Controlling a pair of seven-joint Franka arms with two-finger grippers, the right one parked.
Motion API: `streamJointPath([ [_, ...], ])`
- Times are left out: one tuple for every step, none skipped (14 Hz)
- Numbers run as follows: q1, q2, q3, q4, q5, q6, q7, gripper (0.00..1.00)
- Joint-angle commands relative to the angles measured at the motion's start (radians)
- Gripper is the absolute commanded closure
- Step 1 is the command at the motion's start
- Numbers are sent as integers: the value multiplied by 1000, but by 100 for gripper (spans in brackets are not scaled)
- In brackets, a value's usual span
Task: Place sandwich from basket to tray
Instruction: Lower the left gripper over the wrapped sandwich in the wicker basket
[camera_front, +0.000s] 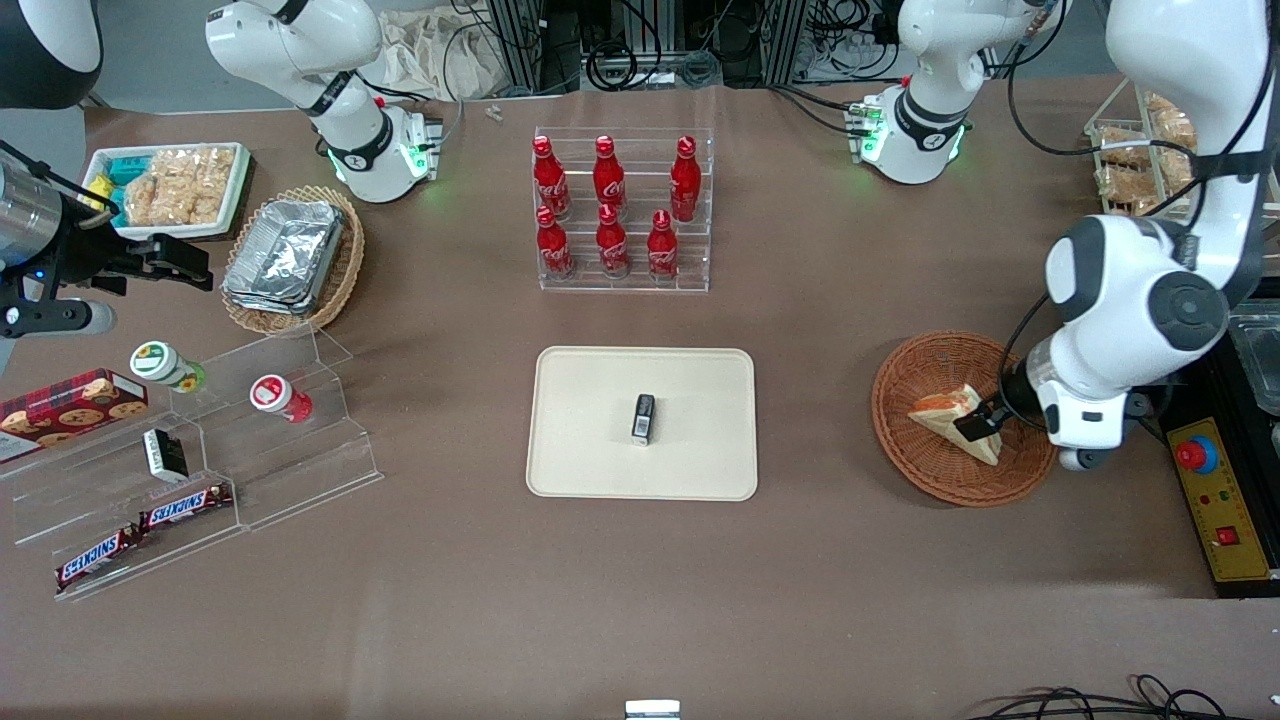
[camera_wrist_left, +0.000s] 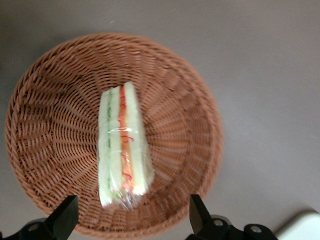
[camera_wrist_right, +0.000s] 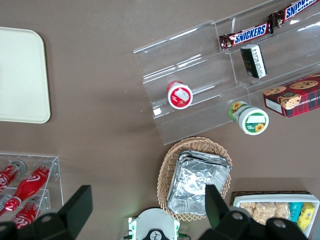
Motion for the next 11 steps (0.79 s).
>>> streamJointPath([
  [-1, -15, 17, -90, 45, 87, -110, 0],
  [-1, -4, 19, -95, 62, 87, -118, 0],
  [0, -1, 23, -105, 75, 89, -119, 0],
  [1, 0, 37, -116, 79, 102, -119, 0],
  [1, 5, 40, -124, 79, 124, -119, 0],
  [1, 17, 40, -127, 79, 138, -123, 0],
  [1, 32, 40, -125, 79, 147, -141, 0],
  [-1, 49, 40, -124, 79, 159, -159, 0],
  [-1, 58, 40, -124, 79, 175, -170, 0],
  [-1, 74, 40, -119, 79, 179, -193, 10],
  [-1, 83, 40, -115, 79, 182, -216, 36],
])
